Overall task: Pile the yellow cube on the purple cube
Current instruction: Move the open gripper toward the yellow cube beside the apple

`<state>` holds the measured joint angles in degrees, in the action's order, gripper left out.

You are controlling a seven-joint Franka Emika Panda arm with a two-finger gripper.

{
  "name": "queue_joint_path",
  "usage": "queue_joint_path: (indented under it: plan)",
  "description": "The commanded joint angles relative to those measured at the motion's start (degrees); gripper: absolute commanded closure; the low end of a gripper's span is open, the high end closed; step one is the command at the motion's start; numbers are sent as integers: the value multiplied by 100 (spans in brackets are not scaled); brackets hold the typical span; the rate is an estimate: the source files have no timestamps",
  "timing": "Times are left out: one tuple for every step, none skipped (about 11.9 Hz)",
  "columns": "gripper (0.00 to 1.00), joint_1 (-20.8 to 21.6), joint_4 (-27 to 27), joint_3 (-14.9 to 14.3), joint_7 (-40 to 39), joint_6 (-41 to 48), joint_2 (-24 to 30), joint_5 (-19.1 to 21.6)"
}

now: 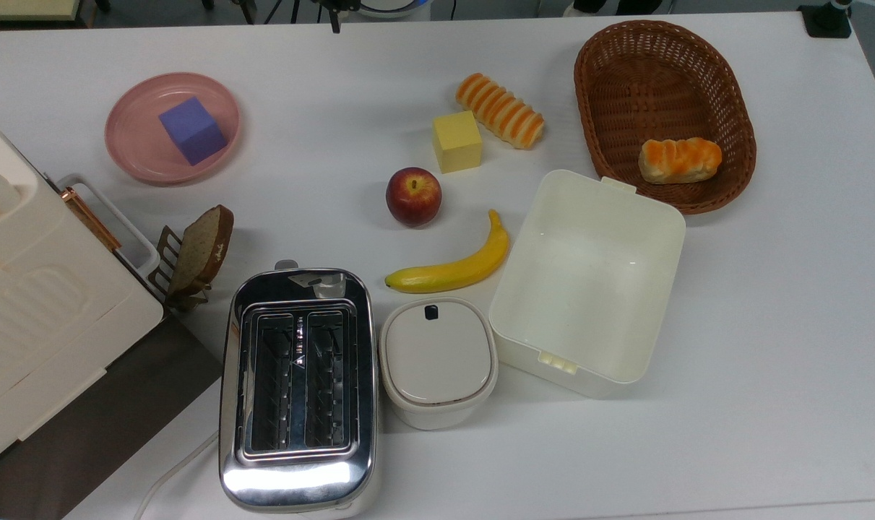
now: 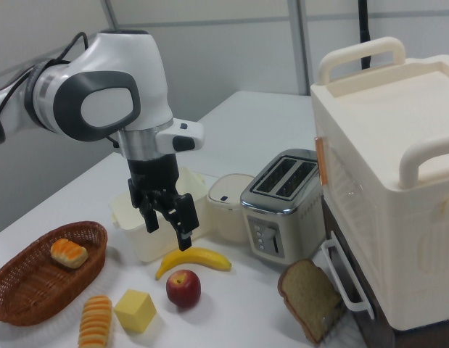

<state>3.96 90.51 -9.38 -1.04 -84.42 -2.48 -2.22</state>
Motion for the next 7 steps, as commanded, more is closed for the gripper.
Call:
queue_joint_path:
  plan:
    - [0,61,-33,-63,16,-74,2,-50]
    - [0,69,-25,-55,16,-74,-6,-59]
    - [0,78,-16,-46,7,-83,-7,-59]
    - [0,78,-7,-46,-2,-92,-15,-59]
    - [0,78,-16,-46,7,-101,-24,-59]
    - [0,78,-16,-46,7,-109,-42,-59]
    - [0,78,-24,-46,7,-101,-85,-59]
